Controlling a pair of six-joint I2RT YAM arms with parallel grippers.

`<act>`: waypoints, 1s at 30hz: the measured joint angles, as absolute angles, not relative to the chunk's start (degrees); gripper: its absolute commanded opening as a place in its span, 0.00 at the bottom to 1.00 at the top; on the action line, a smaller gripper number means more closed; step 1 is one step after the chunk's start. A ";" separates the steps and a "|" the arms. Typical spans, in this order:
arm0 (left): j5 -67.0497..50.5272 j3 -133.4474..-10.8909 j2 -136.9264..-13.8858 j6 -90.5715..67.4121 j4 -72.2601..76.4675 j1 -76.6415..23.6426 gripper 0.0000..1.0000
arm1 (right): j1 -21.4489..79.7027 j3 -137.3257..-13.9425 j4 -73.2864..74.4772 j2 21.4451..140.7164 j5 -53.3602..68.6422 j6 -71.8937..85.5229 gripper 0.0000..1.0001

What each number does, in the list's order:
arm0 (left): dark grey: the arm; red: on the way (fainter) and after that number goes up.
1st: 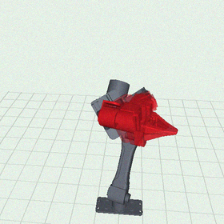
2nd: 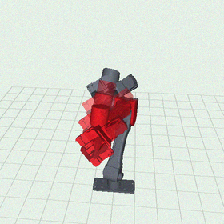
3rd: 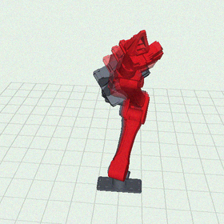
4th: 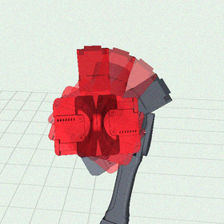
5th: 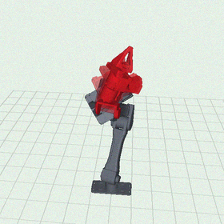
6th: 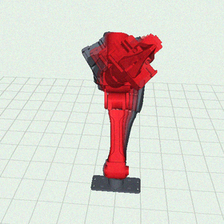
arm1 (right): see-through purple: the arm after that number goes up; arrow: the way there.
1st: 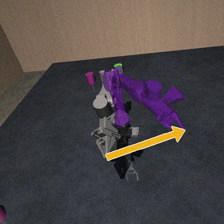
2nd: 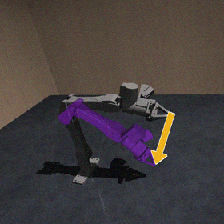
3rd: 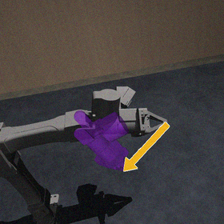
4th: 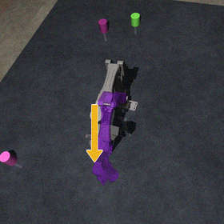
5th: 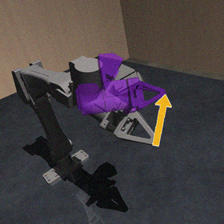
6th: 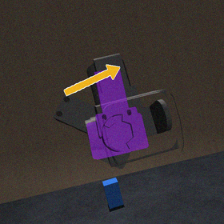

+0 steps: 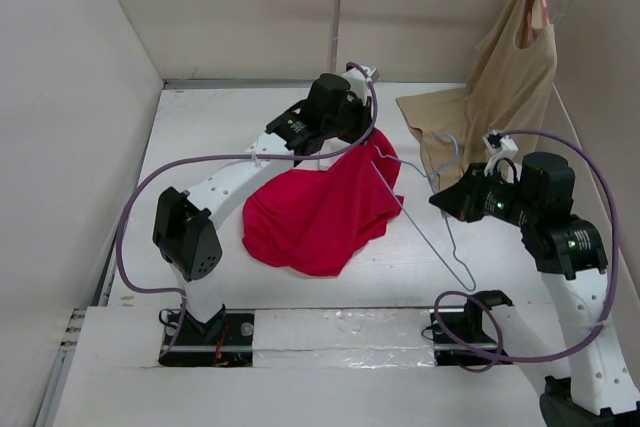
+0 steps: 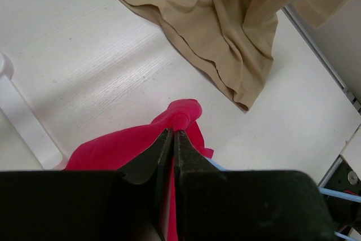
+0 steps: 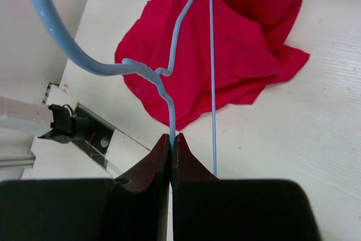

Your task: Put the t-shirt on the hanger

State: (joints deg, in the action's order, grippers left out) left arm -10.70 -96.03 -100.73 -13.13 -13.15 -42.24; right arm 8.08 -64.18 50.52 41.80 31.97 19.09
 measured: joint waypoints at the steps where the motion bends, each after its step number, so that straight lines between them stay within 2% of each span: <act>1: -10.98 -96.01 -100.71 -13.15 -13.15 -42.24 0.00 | 9.04 -64.10 49.69 42.26 31.83 19.66 0.00; 8: -13.06 -96.01 -100.22 -13.67 -13.61 -42.24 0.00 | 19.03 -64.01 43.81 45.58 26.87 23.83 0.00; 18: -5.52 -96.51 -95.61 -12.93 -17.87 -41.74 0.00 | 33.74 -69.01 44.95 45.98 1.69 31.53 0.00; 24: -2.52 -97.65 -92.99 -12.73 -19.70 -41.12 0.00 | 35.73 -72.29 47.37 43.90 -8.91 34.98 0.00; 30: -3.66 -99.55 -91.00 -14.15 -21.10 -41.12 0.00 | 35.73 -75.44 46.46 47.22 -11.97 34.72 0.00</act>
State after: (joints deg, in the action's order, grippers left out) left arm -3.66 -99.55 -91.00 -14.15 -21.10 -41.12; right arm 35.73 -75.44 46.46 47.22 -11.97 34.72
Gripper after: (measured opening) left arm 0.006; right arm 0.036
